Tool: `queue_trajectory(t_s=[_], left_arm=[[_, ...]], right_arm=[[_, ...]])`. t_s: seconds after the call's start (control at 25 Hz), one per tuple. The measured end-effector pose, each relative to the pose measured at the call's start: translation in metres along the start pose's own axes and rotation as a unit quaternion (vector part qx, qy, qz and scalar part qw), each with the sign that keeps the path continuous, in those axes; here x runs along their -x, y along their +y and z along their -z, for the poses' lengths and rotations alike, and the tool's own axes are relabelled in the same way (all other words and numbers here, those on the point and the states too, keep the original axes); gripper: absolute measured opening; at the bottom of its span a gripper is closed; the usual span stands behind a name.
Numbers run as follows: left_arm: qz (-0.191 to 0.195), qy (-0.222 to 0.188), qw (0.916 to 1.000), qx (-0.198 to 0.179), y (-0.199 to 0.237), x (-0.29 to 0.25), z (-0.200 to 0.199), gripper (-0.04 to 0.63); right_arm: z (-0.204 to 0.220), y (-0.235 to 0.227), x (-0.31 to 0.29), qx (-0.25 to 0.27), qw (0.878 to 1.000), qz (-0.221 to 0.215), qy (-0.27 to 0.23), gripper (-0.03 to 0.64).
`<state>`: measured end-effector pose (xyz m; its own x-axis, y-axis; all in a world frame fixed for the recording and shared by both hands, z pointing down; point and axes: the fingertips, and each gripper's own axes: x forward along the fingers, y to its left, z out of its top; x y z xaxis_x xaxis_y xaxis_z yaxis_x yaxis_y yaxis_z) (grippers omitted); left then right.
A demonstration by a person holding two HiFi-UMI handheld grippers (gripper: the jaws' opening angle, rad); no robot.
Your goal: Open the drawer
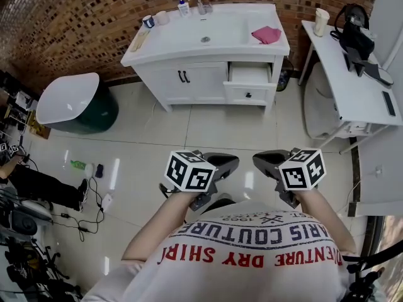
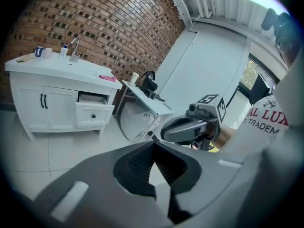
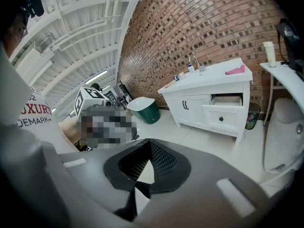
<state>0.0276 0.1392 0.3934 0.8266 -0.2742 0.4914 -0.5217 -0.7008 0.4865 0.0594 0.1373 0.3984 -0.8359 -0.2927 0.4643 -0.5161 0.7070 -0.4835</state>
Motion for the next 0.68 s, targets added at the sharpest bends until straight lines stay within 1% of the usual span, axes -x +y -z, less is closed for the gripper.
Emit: queue_trajectory(t_s=[0.12,0.4,0.68], left_arm=[[0.003,-0.002,1.0,-0.002,-0.0019,0.0004,-0.0012,-0.011],[0.004,0.002,1.0,-0.003,-0.0051,-0.0017,0.0001,-0.012],[0.006,0.003,1.0,-0.007,-0.0091,-0.0024,-0.0003,-0.012]], right_arm=[[-0.0044,0.0044,0.0009,-0.011,1.0,-0.01,-0.01,0.006],[-0.0004,0.001,-0.0002,0.0,1.0,0.003,0.0,0.006],[0.0019,0.0015,0.0,0.0,1.0,0.004,0.003,0.006]])
